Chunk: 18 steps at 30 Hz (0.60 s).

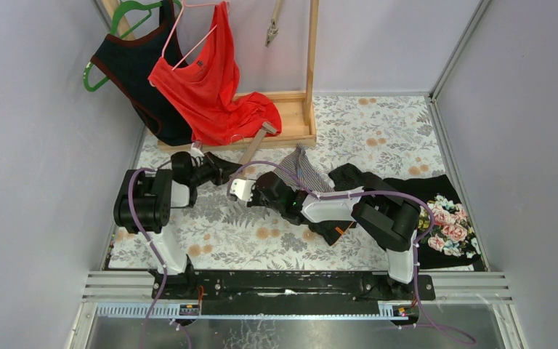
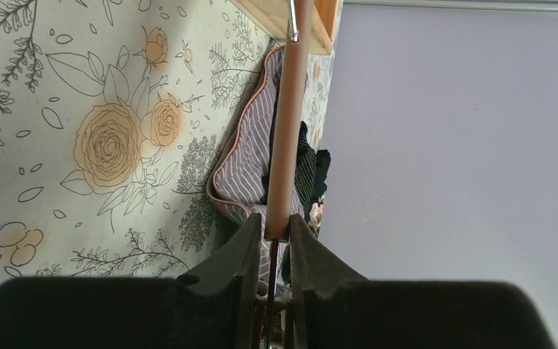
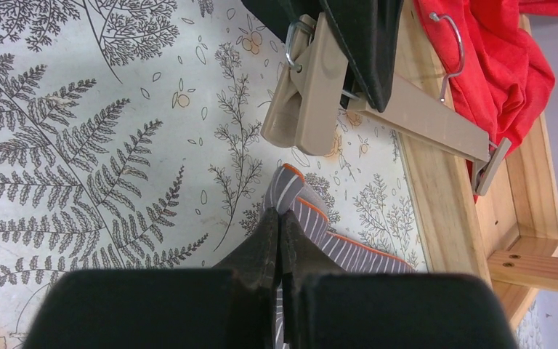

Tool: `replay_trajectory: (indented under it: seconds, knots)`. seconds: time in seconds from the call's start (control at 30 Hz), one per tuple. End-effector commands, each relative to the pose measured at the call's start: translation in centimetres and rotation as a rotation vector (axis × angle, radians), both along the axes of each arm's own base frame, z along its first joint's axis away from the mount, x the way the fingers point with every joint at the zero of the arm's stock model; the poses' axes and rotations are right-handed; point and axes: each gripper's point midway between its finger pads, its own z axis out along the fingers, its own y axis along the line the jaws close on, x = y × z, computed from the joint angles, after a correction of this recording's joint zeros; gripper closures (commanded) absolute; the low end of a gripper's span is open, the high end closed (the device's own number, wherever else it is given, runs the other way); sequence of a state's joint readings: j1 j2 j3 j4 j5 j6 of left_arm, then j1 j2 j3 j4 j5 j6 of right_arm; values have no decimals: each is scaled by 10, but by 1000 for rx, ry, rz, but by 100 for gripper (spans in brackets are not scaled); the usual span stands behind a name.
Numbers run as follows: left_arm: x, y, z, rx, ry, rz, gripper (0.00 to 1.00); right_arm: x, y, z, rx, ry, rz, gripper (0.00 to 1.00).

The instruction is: Clip the underwear to the hanger

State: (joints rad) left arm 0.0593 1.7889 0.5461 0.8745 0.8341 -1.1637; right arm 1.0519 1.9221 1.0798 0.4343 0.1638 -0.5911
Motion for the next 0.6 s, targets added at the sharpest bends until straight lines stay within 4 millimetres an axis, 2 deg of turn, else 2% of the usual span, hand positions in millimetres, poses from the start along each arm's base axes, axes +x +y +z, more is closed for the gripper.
replay_trajectory:
  seconds: [0.0, 0.3, 0.57]
  knots:
    - [-7, -6, -15, 5, 60, -30, 100, 11, 4, 33, 46, -63, -20, 100]
    - [-12, -10, -20, 4, 79, -43, 100, 23, 1, 31, 24, -98, -75, 100]
    - [-13, -14, -21, -6, 89, -52, 100, 26, 6, 25, 9, -111, -68, 100]
